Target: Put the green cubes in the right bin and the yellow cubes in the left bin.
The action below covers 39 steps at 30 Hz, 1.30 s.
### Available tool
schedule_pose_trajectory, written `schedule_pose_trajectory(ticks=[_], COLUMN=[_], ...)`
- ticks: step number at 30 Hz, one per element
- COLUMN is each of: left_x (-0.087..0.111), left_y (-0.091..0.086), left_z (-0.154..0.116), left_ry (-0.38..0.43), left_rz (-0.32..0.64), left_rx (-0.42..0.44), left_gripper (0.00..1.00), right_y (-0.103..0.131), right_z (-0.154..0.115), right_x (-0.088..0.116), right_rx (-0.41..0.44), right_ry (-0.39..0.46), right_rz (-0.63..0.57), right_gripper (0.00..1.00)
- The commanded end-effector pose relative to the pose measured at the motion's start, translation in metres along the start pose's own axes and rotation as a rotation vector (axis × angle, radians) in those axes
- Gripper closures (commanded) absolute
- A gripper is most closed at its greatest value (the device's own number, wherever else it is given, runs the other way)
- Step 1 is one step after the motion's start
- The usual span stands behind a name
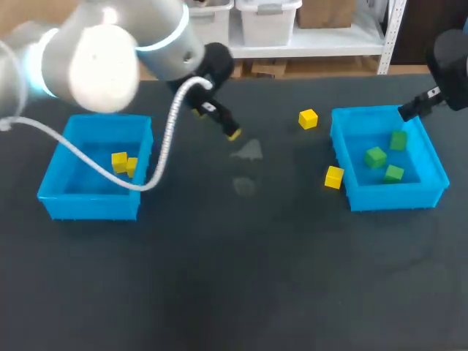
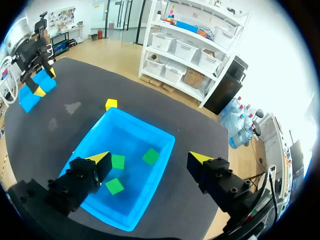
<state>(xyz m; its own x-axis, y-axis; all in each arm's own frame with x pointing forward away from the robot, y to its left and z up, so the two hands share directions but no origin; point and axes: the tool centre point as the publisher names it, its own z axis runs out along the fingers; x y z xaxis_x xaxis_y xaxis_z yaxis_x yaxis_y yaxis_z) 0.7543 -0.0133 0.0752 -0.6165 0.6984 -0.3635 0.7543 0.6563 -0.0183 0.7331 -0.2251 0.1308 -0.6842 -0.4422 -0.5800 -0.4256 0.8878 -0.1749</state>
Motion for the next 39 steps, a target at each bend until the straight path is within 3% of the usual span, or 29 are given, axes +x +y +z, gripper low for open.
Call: schedule_pose_trajectory(ticks=[1,16,20,31,39], left_x=[-0.035,-0.097,-0.106,-0.118,-0.126], left_y=[-0.002,-0.036,-0.038,-0.049,-0.044], left_z=[0.038,0.091,0.101,0.11,0.113], left_ry=[0.014,-0.038,-0.072,-0.073,-0.104], left_rz=[0.027,0.071,0.047,0.047,0.046], left_rx=[0.017,-0.008,-0.038,-0.036,-0.06], left_gripper=[0.0,0.0,0.0,0.0,0.0], right_y=[0.001,0.001,0.001,0.001,0.001], right_z=[0.0,0.0,0.0,0.0,0.0], right_x=[0.002,0.002,0.002,0.002,0.002], right_rx=[0.008,0.008,0.008,0.008,0.008], right_ry=[-0.009,-0.009,-0.009,-0.009,-0.009], right_rz=[0.002,0.002,0.002,0.002,0.002], right_gripper=[0.0,0.0,0.0,0.0,0.0])
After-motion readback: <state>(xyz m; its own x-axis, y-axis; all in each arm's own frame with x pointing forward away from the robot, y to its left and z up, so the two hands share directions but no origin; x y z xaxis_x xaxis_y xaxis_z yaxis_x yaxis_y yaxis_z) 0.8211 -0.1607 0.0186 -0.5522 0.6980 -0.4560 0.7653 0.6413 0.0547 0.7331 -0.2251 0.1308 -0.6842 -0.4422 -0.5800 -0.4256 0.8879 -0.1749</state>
